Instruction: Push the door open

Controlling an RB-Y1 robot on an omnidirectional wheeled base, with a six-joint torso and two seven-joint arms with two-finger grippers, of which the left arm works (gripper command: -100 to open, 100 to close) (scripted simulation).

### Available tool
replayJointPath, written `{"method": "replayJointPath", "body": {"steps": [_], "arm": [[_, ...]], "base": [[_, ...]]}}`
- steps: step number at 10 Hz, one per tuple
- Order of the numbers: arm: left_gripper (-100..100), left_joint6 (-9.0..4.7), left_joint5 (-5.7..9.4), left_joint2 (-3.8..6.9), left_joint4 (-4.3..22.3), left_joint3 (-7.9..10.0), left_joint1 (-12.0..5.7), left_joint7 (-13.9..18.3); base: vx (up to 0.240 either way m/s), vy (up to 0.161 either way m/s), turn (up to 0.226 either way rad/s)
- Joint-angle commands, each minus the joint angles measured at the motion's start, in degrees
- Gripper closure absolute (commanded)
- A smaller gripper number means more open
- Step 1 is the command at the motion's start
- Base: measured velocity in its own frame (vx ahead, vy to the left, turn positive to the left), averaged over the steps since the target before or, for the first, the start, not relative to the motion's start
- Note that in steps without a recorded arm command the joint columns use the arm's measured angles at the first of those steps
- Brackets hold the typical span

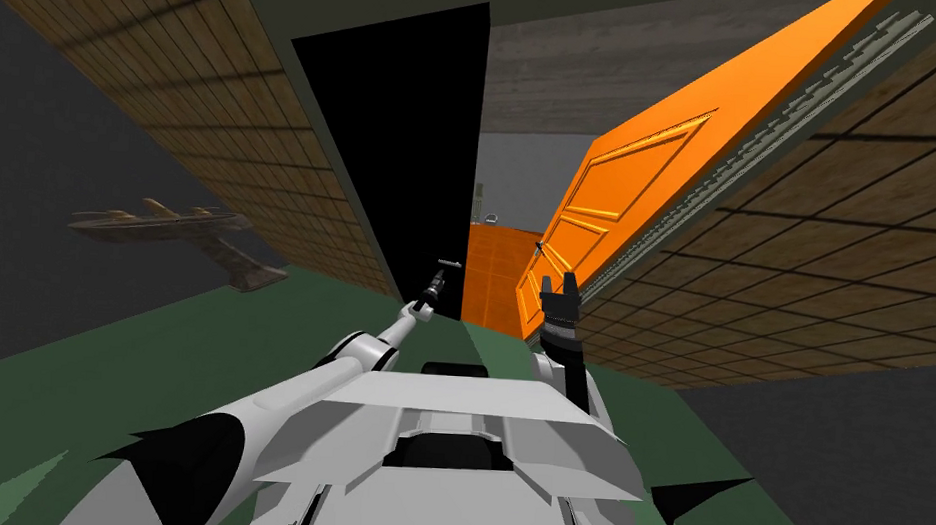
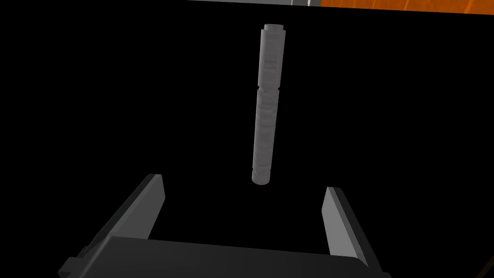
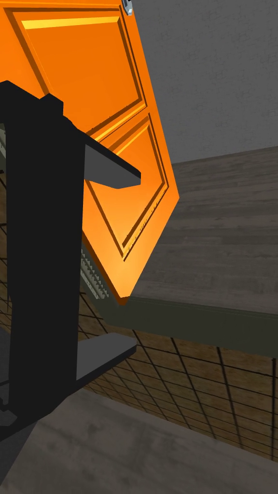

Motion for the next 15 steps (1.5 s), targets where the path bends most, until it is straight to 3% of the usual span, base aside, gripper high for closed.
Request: {"method": "replayJointPath", "body": {"steps": [1, 3, 14, 15], "arm": [[-100, -0.22, 0.18, 0.01, 2.0, -0.09, -1.16, 0.1], [-100, -0.36, 0.35, 0.01, 3.7, -0.19, -2.24, 0.1], [-100, -0.11, 0.59, 0.12, 3.2, 0.91, -1.79, -0.5], [100, -0.11, 0.59, 0.12, 3.2, 0.91, -1.79, -0.5]], "base": [[0.060, 0.049, -0.038], [0.042, 0.032, -0.025], [0.153, -0.026, -0.021], [-0.012, -0.002, 0.004]]}}
